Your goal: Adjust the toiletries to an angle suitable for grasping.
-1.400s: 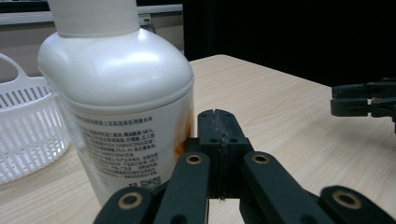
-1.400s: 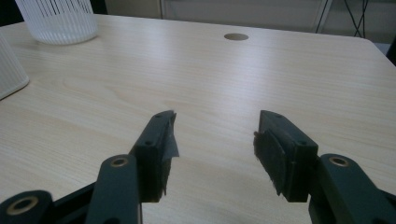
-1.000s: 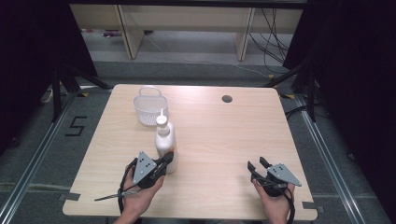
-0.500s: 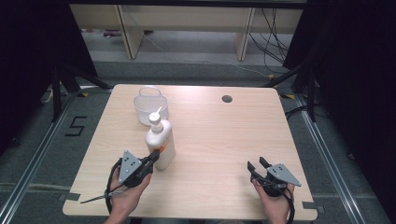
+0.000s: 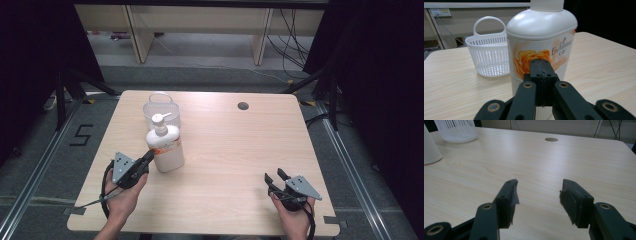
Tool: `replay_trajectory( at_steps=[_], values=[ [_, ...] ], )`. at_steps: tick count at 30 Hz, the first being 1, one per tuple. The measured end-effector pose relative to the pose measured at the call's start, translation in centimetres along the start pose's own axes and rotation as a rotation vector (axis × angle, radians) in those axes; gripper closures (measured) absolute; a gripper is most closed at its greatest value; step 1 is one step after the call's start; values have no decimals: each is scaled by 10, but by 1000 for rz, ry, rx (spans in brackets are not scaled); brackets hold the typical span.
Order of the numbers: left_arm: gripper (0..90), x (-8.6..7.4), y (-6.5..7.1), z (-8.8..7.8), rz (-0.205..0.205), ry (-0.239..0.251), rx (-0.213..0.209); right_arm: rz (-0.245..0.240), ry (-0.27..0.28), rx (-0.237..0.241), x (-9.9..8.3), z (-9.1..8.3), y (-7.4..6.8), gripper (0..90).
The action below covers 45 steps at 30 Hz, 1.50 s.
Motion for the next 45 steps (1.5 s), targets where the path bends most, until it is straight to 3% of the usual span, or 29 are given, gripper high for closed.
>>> replay_trajectory(
  at_steps=[13, 33, 38, 39, 45],
  values=[
    [896, 1, -6, 15, 1, -3, 37, -14, 10, -9, 1, -1, 0, 471],
    [891, -2, -1, 24, 4, 5, 57, -20, 5, -8, 0, -1, 0, 468],
    [813, -5, -1, 19, 3, 21, 53, -2, 1, 10, 0, -1, -2, 466],
    [795, -5, -1, 16, 1, 21, 51, -17, 6, 5, 0, -1, -1, 465],
    [593, -8, 1, 4, 3, 46, 40, -25, 0, -6, 0, -1, -1, 463]
  ],
)
Point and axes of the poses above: each handheld gripper's, and its own axes: z roughly forward along the jaws, x roughly out of its top, y roughly to its right, the point moved 3 cm from there along z, roughly forward along the jaws, and after that the axes turned 12 degrees about x, right-handed, at the moved point
